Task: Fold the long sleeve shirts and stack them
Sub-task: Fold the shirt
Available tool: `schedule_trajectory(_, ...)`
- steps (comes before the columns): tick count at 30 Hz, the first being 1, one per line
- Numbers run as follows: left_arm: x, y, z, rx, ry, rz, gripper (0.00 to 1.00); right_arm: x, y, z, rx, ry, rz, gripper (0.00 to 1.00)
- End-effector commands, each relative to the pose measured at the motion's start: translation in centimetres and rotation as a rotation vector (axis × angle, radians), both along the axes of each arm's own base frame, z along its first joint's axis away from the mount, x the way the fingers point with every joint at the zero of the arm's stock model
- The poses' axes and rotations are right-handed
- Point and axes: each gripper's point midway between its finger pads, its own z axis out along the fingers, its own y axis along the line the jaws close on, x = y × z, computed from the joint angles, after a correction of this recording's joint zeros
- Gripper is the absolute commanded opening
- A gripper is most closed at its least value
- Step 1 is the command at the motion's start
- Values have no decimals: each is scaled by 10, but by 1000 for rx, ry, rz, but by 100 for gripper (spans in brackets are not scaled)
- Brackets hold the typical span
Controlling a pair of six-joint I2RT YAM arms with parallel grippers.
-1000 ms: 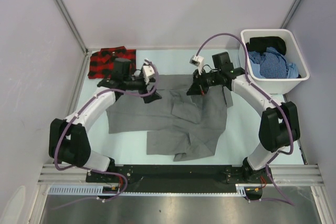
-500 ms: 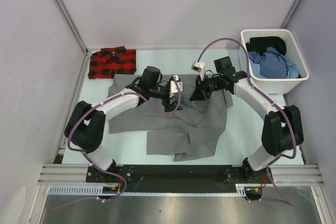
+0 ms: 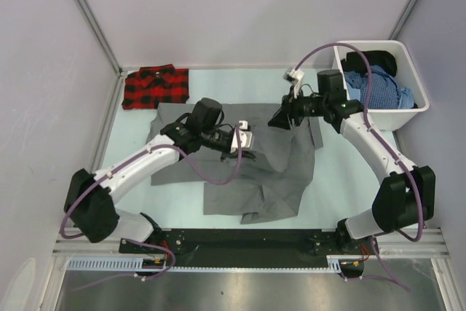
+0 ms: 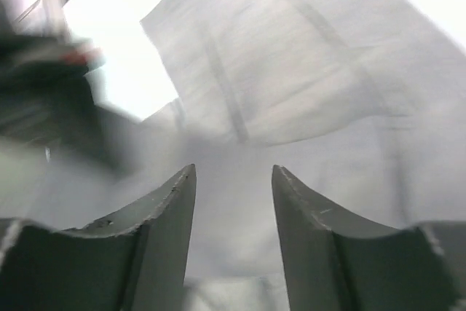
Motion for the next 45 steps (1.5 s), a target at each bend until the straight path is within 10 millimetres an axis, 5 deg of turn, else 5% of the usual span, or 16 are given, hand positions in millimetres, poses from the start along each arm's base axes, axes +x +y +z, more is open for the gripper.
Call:
schedule_trajectory(1, -52, -12, 27, -49, 82, -114, 0, 53, -15, 0, 48, 35, -160, 52)
schedule_trajectory(2, -53, -15, 31, -55, 89, -115, 0, 62, -15, -3, 41, 37, -171, 51)
schedule_trajectory(8, -42, -26, 37, -45, 237, -16, 0, 98, -21, -88, -87, 192, -208, 37)
schedule_trajectory(9, -30, -22, 36, -49, 269, 36, 0, 102, -24, -105, -118, 235, -210, 35)
schedule_trajectory(13, 32, -4, 40, -117, 331, 285, 0, 113, -43, -123, -149, 293, -249, 37)
schedule_trajectory(20, 140, 85, -4, -114, 507, 766, 0, 138, -71, -145, -276, 288, -320, 45)
schedule_trajectory(25, 182, 152, -40, -119, 594, 1011, 0, 154, -86, -159, -344, 302, -366, 45)
schedule_trajectory(38, 205, 250, -119, -119, 710, 1299, 2, 161, -90, -155, -370, 278, -355, 46)
schedule_trajectory(43, 195, 262, -133, -66, 750, 1320, 44, 160, -89, -131, -366, 226, -337, 47)
schedule_trajectory(45, 192, 270, -123, -76, 731, 1335, 57, 155, -91, -124, -380, 219, -333, 48)
